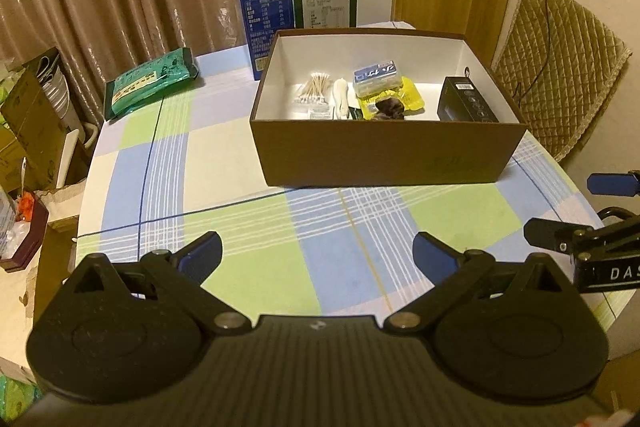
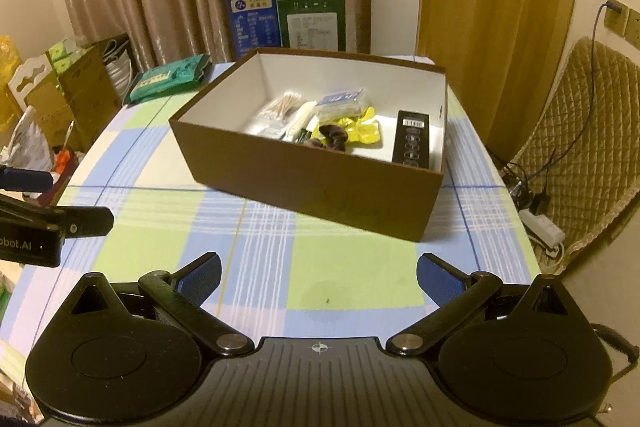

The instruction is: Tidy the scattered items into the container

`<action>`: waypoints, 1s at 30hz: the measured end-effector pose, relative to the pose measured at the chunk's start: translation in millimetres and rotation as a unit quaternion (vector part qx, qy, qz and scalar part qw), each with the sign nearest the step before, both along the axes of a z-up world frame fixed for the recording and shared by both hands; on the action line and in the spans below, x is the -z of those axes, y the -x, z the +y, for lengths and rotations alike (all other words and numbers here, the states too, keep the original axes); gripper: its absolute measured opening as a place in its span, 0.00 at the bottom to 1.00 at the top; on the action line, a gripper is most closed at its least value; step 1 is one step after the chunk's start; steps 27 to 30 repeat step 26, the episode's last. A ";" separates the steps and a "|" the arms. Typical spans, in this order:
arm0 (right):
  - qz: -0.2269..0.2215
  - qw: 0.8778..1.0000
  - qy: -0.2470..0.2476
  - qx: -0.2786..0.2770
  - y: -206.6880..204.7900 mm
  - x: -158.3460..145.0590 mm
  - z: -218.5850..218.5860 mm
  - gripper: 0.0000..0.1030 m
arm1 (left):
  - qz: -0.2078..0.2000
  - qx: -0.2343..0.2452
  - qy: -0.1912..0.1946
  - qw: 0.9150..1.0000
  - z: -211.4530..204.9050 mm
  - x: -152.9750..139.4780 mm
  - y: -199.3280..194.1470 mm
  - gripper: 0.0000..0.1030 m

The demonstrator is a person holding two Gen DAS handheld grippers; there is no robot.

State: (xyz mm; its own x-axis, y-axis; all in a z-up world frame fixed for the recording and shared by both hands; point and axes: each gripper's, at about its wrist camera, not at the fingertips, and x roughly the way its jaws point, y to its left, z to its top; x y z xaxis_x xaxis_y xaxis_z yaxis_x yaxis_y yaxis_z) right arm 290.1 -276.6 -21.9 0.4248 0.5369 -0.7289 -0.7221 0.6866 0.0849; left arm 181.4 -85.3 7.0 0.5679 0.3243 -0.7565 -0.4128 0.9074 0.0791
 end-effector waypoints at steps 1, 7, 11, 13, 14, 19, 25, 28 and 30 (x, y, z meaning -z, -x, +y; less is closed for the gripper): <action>0.003 1.000 0.000 0.000 0.5 1.0 -0.6 0.98 | 0.001 -0.001 0.001 1.000 -0.5 0.6 1.3 0.97; 0.017 1.000 0.005 -0.003 2.8 7.7 -2.6 0.98 | 0.015 -0.008 0.008 1.000 -4.1 8.0 8.4 0.97; 0.027 1.000 0.011 -0.002 1.9 12.7 -3.5 0.98 | 0.024 -0.013 0.015 1.000 -5.4 13.7 10.5 0.97; 0.030 0.999 0.013 -0.001 1.5 14.1 -3.9 0.98 | 0.027 -0.013 0.017 0.999 -6.4 16.3 11.2 0.97; 0.031 0.999 0.014 0.000 1.1 14.5 -4.3 0.98 | 0.028 -0.012 0.018 0.999 -6.8 17.3 11.3 0.97; 0.036 0.999 0.016 0.003 0.5 16.5 -5.4 0.98 | 0.033 -0.010 0.021 0.999 -8.5 20.7 9.6 0.97; 0.038 0.999 0.016 0.008 -2.0 16.8 -4.8 0.98 | 0.031 -0.006 0.021 0.999 -7.6 22.1 5.6 0.97; 0.037 0.999 0.016 0.008 -2.8 16.8 -4.1 0.98 | 0.031 -0.005 0.022 0.999 -7.4 22.1 4.4 0.97; 0.037 0.999 0.016 0.008 -2.8 16.8 -4.1 0.98 | 0.031 -0.005 0.022 0.999 -7.4 22.1 4.4 0.97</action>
